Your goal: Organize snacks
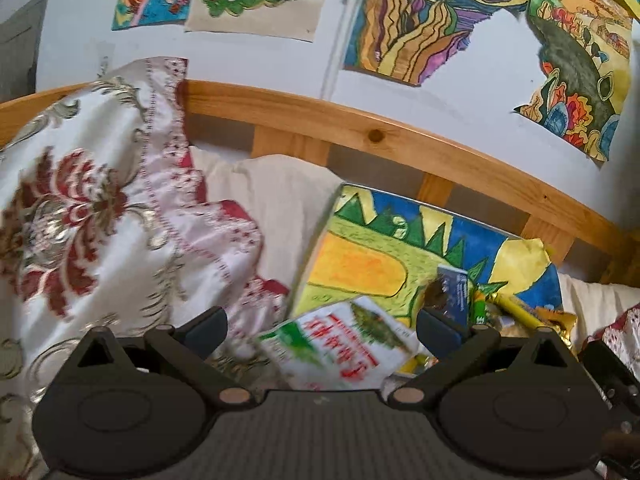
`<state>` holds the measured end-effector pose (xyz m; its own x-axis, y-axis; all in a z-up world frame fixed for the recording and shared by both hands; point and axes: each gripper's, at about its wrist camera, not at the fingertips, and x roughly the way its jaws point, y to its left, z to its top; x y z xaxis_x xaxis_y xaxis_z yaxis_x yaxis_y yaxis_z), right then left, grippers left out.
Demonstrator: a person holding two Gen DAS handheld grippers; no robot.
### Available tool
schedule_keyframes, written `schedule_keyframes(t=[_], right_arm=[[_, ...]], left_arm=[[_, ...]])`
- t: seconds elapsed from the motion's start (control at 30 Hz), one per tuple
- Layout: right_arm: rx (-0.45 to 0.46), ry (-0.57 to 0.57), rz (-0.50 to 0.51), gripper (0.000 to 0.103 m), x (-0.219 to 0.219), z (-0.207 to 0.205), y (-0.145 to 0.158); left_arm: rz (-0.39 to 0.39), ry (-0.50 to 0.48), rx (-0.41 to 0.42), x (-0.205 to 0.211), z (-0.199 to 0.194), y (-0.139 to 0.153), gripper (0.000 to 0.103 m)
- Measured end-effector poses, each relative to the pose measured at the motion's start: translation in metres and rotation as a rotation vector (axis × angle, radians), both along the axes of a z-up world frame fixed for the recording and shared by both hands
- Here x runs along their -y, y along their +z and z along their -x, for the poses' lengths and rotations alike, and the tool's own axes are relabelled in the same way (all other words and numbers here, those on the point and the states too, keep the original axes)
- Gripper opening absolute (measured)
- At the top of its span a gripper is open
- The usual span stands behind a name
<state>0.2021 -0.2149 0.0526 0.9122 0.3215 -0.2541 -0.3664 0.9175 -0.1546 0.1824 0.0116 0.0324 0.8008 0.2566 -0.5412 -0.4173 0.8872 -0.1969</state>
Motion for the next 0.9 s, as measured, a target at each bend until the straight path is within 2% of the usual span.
schedule_keyframes(t=[0.53, 0.67, 0.9], right_arm=[[-0.087, 0.017, 0.009, 0.102, 0.011, 0.083, -0.007], [-0.123, 0.021, -0.002, 0.102, 0.012, 0.094, -0.010], [-0.191, 0.029, 0.006, 0.102, 0.008, 0.106, -0.019]], left_arm=[[0.018, 0.012, -0.017, -0.004, 0.083, -0.020, 0.102], [-0.030, -0.006, -0.045, -0.004, 0.096, -0.027, 0.102], [-0.063, -0.043, -0.082, -0.006, 0.110, -0.038, 0.102]])
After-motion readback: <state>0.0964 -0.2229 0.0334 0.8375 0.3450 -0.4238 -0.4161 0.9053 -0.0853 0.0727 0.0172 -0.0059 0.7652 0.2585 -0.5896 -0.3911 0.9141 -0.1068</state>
